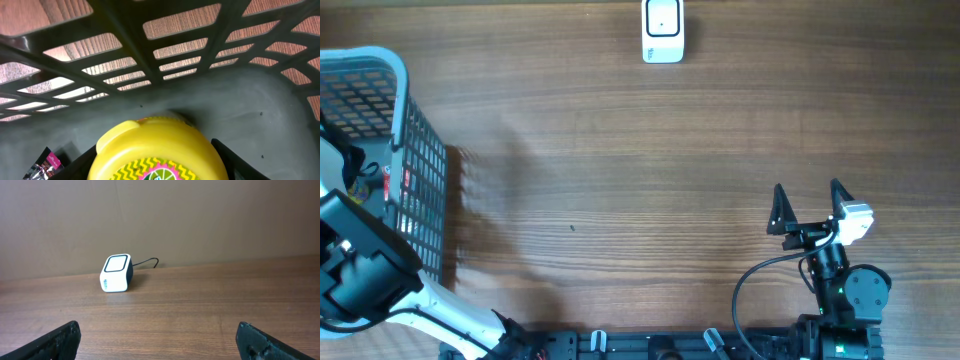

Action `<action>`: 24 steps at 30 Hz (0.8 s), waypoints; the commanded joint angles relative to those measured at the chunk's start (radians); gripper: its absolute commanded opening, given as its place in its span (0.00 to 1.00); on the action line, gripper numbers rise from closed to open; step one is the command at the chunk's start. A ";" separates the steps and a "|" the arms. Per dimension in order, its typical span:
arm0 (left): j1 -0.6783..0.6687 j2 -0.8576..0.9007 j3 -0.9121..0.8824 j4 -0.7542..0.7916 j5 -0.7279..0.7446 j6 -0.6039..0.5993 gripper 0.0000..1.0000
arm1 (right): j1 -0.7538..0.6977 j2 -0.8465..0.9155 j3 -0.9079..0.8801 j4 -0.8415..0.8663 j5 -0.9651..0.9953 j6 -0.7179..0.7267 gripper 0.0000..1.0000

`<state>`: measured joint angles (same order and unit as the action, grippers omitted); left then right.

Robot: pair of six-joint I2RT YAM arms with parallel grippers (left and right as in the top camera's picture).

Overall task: Scan the item barcode
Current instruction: 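Reach the left gripper into the basket and grasp the yellow jar, then lift the yellow jar out and set it near the scanner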

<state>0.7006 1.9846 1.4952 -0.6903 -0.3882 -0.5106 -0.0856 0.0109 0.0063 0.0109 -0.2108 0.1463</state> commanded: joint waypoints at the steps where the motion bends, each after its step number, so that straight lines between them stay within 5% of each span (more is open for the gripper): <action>1: -0.002 0.017 -0.008 -0.010 -0.014 -0.003 0.38 | 0.004 -0.006 -0.001 0.004 0.010 0.013 0.99; 5: -0.003 -0.017 -0.008 -0.051 -0.014 -0.003 0.32 | 0.004 -0.006 -0.001 0.004 0.009 0.013 1.00; 8: -0.003 -0.113 -0.008 -0.062 -0.014 -0.002 0.49 | 0.004 -0.006 -0.001 0.004 0.009 0.013 1.00; 16: -0.003 -0.341 -0.008 -0.089 0.065 -0.003 0.50 | 0.004 -0.006 -0.001 0.004 0.010 0.013 1.00; 22: -0.003 -0.630 -0.008 -0.085 0.407 -0.034 0.55 | 0.004 -0.006 -0.001 0.004 0.010 0.013 1.00; 24: -0.003 -0.722 -0.008 -0.064 0.691 -0.072 0.55 | 0.004 -0.006 -0.001 0.004 0.009 0.013 1.00</action>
<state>0.7010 1.3563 1.4792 -0.7803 -0.0559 -0.5297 -0.0856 0.0109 0.0063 0.0109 -0.2108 0.1463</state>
